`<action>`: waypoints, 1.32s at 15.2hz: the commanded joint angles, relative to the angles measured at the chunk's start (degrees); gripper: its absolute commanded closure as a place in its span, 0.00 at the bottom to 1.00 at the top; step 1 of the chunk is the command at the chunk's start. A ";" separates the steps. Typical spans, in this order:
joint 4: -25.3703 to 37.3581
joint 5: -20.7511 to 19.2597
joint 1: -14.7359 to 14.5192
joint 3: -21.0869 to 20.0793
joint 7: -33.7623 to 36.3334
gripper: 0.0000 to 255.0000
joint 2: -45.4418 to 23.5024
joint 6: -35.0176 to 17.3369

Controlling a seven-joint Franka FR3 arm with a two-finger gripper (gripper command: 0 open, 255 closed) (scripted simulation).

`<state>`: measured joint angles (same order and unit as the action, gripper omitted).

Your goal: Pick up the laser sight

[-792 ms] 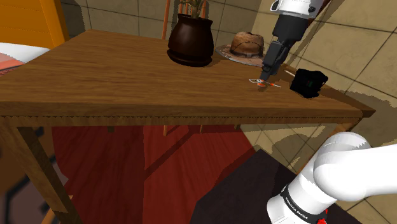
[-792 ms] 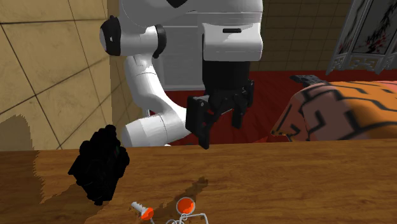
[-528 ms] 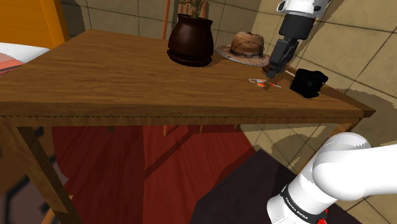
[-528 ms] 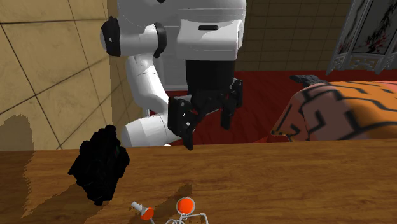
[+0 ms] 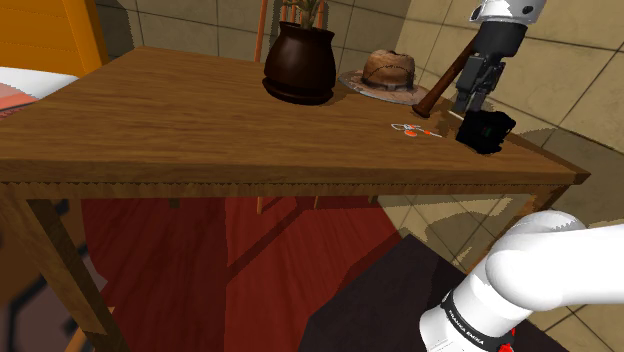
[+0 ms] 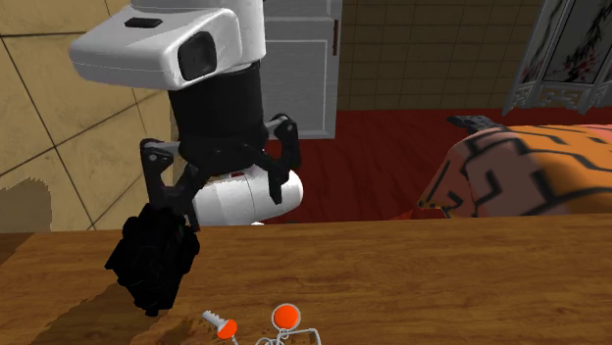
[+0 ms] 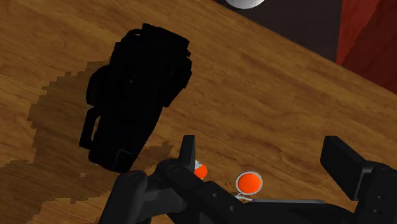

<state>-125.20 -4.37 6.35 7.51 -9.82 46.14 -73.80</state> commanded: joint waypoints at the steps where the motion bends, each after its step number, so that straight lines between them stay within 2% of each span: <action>1: 1.45 -1.89 1.38 2.33 -1.01 0.00 -0.67 1.72; 7: 6.32 -6.43 4.49 7.91 -3.44 0.00 -3.30 5.94; 14: -1.37 -7.10 4.93 8.48 -2.94 0.00 -0.64 0.89; 16: -1.37 -7.10 4.93 8.48 -2.94 0.00 -0.63 0.89; 17: -1.36 -7.01 4.90 8.39 -2.84 1.00 -0.68 0.87; 20: -1.28 -7.02 4.89 8.42 -2.87 1.00 -0.76 0.87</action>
<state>-126.40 -11.42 11.26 15.93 -12.68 45.42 -72.84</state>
